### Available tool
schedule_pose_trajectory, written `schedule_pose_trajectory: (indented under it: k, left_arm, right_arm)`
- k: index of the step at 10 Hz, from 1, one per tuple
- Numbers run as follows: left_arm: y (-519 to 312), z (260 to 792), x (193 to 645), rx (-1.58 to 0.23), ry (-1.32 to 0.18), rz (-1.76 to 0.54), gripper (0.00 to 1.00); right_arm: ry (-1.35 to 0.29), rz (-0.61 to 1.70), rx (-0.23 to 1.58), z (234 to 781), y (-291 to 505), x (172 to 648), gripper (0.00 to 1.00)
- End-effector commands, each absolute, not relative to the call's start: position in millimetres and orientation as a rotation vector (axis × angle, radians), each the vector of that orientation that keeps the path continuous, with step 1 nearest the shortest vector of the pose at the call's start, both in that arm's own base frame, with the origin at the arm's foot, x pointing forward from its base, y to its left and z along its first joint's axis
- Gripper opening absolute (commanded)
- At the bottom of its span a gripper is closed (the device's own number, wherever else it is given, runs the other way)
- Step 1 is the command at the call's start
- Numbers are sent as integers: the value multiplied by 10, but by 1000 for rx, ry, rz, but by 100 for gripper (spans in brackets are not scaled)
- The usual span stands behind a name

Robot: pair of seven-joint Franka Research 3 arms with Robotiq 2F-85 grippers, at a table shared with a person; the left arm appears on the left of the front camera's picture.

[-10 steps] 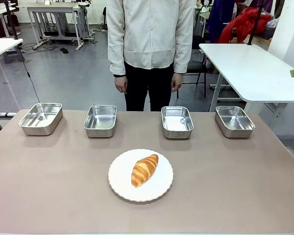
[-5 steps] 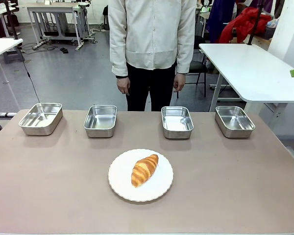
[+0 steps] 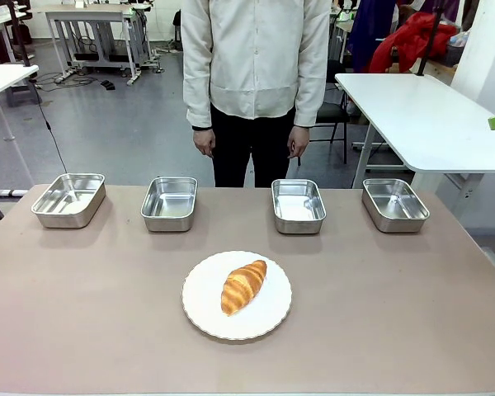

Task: Place the bread in the container.
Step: Place the Butter Roll into the Airtight Container indicated by the human.

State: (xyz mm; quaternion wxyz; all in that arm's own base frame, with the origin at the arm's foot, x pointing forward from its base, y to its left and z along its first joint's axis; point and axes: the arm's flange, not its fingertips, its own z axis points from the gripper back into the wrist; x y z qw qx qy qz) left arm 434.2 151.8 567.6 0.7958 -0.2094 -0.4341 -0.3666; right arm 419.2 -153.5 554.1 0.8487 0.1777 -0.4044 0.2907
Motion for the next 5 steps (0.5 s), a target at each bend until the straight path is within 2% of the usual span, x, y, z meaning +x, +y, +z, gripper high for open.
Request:
schedule_pose_trajectory:
  k: [1,5]
  left_arm:
    - [1516,5697,4328,-452,-946,-784,100]
    - [1516,5697,4328,-452,-946,-784,100]
  right_arm:
    - [-862,617,382,5531,-1540,4195,100]
    - [-862,617,382,5531,-1540,4195,100]
